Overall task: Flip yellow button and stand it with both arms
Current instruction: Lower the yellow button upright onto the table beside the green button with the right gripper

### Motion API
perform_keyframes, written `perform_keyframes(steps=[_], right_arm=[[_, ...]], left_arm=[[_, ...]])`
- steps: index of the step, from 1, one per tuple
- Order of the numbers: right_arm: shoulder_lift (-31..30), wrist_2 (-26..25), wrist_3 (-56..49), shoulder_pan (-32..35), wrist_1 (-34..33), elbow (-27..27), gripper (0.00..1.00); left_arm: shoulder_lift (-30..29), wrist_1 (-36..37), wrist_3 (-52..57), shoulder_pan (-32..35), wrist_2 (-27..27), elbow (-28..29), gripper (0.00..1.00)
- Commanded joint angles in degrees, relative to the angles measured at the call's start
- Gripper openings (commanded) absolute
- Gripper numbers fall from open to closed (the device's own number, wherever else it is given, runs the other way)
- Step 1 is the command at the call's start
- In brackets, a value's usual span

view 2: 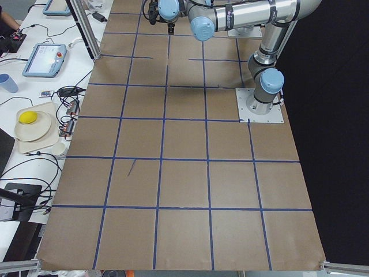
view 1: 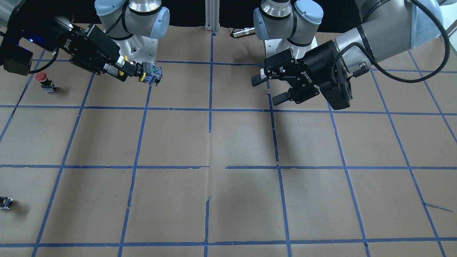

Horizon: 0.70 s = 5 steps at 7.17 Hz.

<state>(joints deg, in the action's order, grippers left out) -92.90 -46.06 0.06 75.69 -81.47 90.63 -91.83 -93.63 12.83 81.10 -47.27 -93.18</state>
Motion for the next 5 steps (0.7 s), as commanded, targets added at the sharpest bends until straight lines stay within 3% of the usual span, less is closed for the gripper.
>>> perform_keyframes(steps=[1, 2, 3, 4, 5], right_arm=[[0.27, -14.25, -13.17, -0.01, -0.18, 0.68, 0.21], [0.35, -23.72, -23.94, 0.07, -0.35, 1.04, 0.19], [0.61, -29.03, -32.58, -0.36, -3.31, 3.04, 0.19], [0.53, -33.79, -41.19, -1.93, -9.44, 6.89, 0.19], [0.36, -35.66, -51.37, -5.43, -14.80, 11.36, 0.18]], left_arm=[[-0.90, 0.20, -0.79, 2.91, -17.32, 4.41, 0.99], [-0.63, 1.34, -0.44, 5.45, -29.51, 4.59, 0.99], [-0.20, 3.26, -1.31, 7.82, -39.98, 5.55, 0.99], [-1.24, 3.54, -1.41, 8.54, -43.48, 5.29, 0.99], [-1.60, 3.37, -3.58, 9.25, -42.91, 5.64, 0.99]])
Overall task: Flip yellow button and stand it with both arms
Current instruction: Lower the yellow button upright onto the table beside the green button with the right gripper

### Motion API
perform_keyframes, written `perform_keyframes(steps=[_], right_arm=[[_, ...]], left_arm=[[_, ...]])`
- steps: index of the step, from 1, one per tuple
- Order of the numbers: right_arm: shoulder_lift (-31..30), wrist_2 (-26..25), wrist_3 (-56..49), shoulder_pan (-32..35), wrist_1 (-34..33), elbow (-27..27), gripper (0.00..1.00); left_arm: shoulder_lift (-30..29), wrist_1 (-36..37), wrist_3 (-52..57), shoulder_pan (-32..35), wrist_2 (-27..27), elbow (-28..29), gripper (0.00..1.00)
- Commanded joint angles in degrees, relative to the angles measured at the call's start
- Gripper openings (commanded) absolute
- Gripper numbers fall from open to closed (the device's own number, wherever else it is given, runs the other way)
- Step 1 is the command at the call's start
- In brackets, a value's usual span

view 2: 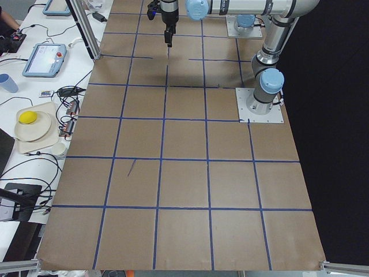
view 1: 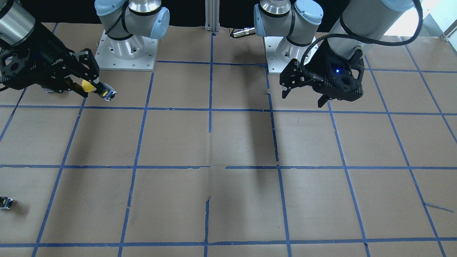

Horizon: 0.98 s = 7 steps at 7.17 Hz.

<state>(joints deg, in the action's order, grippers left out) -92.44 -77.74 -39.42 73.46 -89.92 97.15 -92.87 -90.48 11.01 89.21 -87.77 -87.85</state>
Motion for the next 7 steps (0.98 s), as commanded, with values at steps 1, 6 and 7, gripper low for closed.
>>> perform_keyframes(steps=[1, 6, 7], right_arm=[[-0.11, -5.48, -23.22, -8.02, -13.02, 9.33, 0.18], [11.46, 1.75, -70.48, -29.82, -35.85, 16.14, 0.18], [12.45, 3.63, -73.32, -31.08, -35.85, 16.14, 0.18]], left_arm=[[-0.30, 0.39, -2.83, 1.14, -2.67, -0.12, 0.99], [-0.56, 0.30, -6.09, 0.61, -1.62, 1.02, 0.99], [-0.56, 0.22, -6.09, 0.53, -1.62, 1.10, 0.99]])
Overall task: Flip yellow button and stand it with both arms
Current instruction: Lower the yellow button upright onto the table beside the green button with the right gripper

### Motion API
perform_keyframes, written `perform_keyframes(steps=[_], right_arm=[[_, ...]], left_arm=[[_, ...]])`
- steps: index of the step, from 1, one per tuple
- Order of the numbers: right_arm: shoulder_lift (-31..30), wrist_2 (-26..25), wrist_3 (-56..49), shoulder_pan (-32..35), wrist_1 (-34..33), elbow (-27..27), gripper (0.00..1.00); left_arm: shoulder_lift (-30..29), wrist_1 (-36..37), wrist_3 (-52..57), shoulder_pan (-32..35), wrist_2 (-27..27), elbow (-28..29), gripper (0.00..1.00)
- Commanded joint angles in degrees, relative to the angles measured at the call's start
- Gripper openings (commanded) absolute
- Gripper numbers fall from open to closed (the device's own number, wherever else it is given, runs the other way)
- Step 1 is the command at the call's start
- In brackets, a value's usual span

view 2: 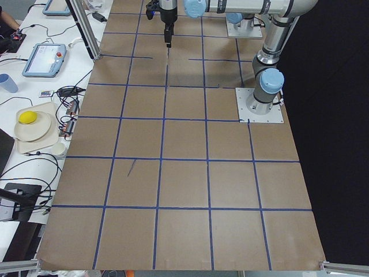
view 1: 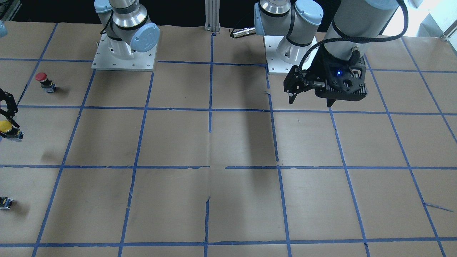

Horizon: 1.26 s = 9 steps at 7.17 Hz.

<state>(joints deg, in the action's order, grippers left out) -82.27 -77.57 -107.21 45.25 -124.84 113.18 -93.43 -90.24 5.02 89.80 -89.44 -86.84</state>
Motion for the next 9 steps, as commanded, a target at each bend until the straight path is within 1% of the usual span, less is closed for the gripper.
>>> perform_keyframes(steps=[1, 2, 3, 4, 5, 6, 7, 8, 9], right_arm=[[2.20, 4.00, -7.20, -3.41, -1.28, 1.94, 0.18], [2.29, 4.27, -10.09, -4.89, -2.85, 4.74, 0.18], [2.55, 7.06, -10.03, -6.91, -3.12, 5.99, 0.18], [2.55, 7.09, -9.77, -7.02, -3.13, 6.18, 0.19], [2.47, 6.48, -8.29, -7.02, -2.43, 6.18, 0.24], [2.64, 6.47, -7.41, -7.02, -2.95, 6.18, 0.68], [2.47, 5.51, -2.35, -7.02, -2.52, 6.27, 0.74], [2.20, 2.98, -1.00, -7.10, -2.16, 6.44, 0.99], [1.85, 1.82, -0.55, -7.02, -2.16, 6.27, 1.00]], left_arm=[[0.08, -0.12, -0.10, -0.06, 0.06, 0.18, 0.99], [-0.26, 0.06, -0.19, 0.03, 0.75, 1.05, 0.99], [-0.35, -0.03, -0.28, 0.03, 2.24, 1.84, 0.99], [-0.44, -0.03, -0.28, 0.03, 2.52, 1.85, 0.99], [-0.44, -0.03, -0.36, 0.03, 2.52, 1.85, 0.99], [-0.70, -0.12, -0.37, 0.03, 2.52, 1.94, 0.99], [-0.88, -0.12, -0.37, 0.03, 2.43, 1.94, 0.99], [-0.88, -0.12, -2.19, 0.03, 2.43, 1.85, 0.99], [-0.88, -0.38, -3.43, 0.03, 2.26, 1.94, 0.99]])
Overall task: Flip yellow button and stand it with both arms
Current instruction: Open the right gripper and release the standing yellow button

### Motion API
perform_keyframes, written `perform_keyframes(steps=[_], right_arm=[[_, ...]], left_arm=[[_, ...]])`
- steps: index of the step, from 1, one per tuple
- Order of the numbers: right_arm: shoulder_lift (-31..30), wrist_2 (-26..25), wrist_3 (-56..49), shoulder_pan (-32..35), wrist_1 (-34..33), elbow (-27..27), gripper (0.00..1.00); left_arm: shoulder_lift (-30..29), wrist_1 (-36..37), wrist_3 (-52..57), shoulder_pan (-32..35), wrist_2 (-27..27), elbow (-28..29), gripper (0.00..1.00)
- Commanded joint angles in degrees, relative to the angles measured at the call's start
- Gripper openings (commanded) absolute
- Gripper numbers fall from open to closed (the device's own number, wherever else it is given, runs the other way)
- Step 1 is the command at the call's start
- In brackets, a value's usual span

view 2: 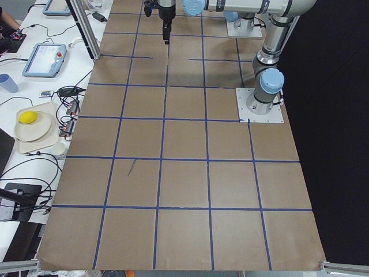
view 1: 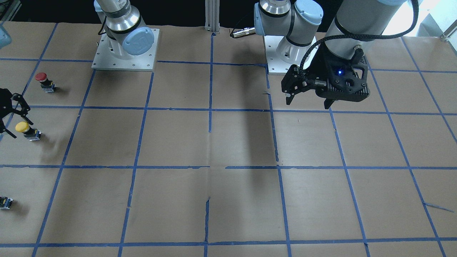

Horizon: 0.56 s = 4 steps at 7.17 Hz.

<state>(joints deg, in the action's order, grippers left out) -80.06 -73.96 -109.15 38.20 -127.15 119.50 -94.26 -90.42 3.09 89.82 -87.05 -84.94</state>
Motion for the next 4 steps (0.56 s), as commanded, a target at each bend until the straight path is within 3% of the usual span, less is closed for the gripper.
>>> perform_keyframes(steps=[1, 2, 4], right_arm=[[-1.67, -2.15, 2.18, 0.73, 0.15, -1.19, 1.00], [-4.81, -1.98, 6.62, 2.13, 0.33, -2.24, 1.00], [-12.02, -1.89, 25.18, 7.21, 10.73, -6.01, 1.00]], left_arm=[[0.13, -0.20, -1.51, 0.00, 0.03, 0.04, 0.99], [0.13, -0.20, -1.51, 0.00, 0.03, 0.04, 0.99], [0.22, -0.20, -1.51, -0.09, 0.21, 0.04, 0.99]])
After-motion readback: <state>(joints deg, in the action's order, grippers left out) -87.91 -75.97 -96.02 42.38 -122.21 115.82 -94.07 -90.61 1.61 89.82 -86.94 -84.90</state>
